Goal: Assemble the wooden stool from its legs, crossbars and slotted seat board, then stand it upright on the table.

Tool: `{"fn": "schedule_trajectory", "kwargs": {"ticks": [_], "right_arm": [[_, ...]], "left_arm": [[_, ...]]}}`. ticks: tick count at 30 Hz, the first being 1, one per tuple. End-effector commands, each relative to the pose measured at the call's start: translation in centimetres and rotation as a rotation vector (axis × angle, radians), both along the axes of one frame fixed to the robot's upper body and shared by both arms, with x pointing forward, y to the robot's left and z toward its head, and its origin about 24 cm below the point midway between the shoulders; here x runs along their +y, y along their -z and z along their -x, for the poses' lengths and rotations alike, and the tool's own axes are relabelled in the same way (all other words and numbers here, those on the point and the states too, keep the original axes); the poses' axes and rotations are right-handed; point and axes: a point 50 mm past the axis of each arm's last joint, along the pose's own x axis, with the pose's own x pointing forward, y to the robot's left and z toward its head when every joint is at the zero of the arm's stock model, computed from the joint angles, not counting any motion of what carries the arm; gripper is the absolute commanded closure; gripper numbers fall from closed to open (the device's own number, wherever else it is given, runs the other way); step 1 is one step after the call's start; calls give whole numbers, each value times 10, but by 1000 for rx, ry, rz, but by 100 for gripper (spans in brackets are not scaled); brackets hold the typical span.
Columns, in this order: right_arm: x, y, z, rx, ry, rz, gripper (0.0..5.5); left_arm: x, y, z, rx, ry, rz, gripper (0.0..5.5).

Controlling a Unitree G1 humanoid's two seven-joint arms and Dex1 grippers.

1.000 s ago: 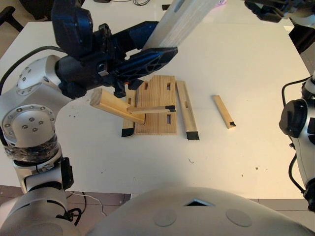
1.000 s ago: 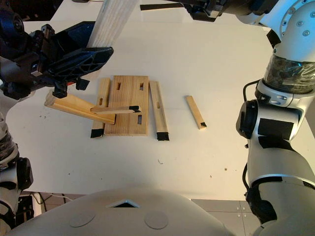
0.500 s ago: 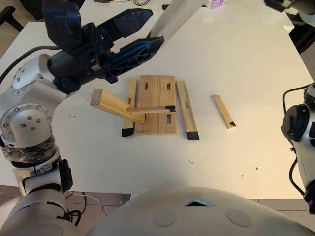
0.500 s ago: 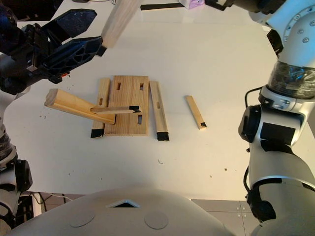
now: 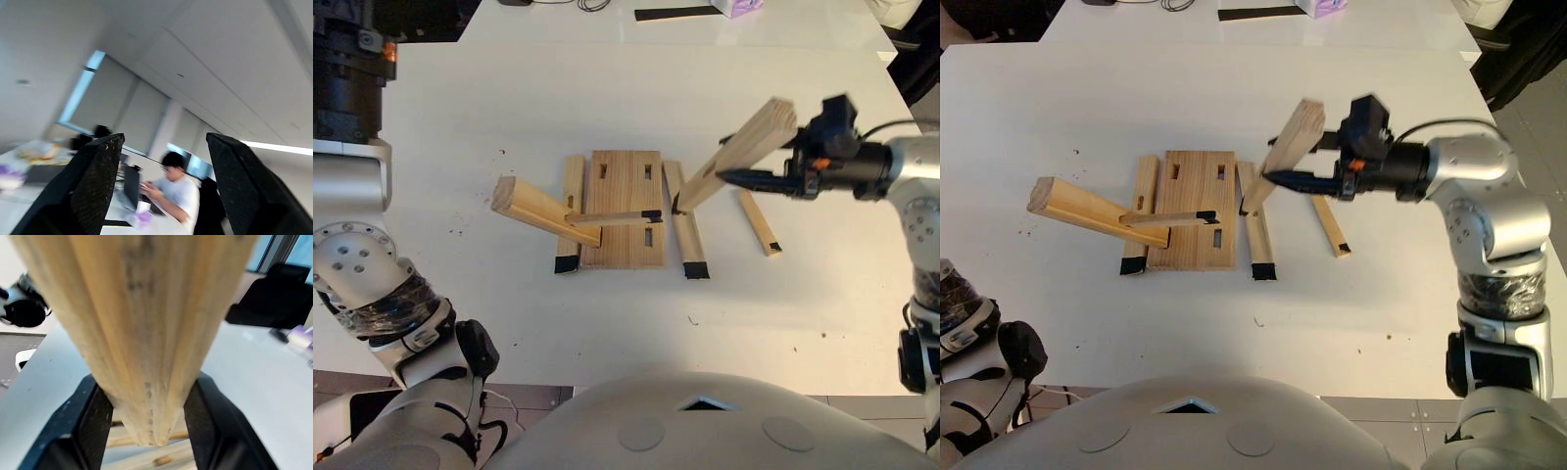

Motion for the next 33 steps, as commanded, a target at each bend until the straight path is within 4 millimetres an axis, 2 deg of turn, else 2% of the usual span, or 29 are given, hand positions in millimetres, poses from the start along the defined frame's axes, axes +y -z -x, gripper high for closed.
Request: {"fn": "schedule_trajectory", "kwargs": {"ticks": [1, 7, 13, 16, 19, 26, 33], "right_arm": [[11, 4, 7, -32, -34, -23, 349], [23, 9, 10, -42, -84, -41, 349], [29, 18, 5, -19, -112, -40, 349], [30, 22, 4, -8, -132, -38, 349], [26, 25, 7, -6, -91, -27, 349], [23, 26, -7, -13, -71, 73, 349], [28, 28, -7, 7, -128, 182, 349]], "left_arm": [[-4, 7, -7, 38, -8, 17, 238], [-12, 6, -13, 38, 18, 15, 238], [-13, 6, -12, 41, 14, -4, 238], [-13, 7, -10, 41, 5, -16, 238], [-20, 9, -16, 53, 48, -34, 238], [-29, 20, -13, 74, 56, -72, 238], [-40, 47, 4, 157, 40, -61, 238]]}}
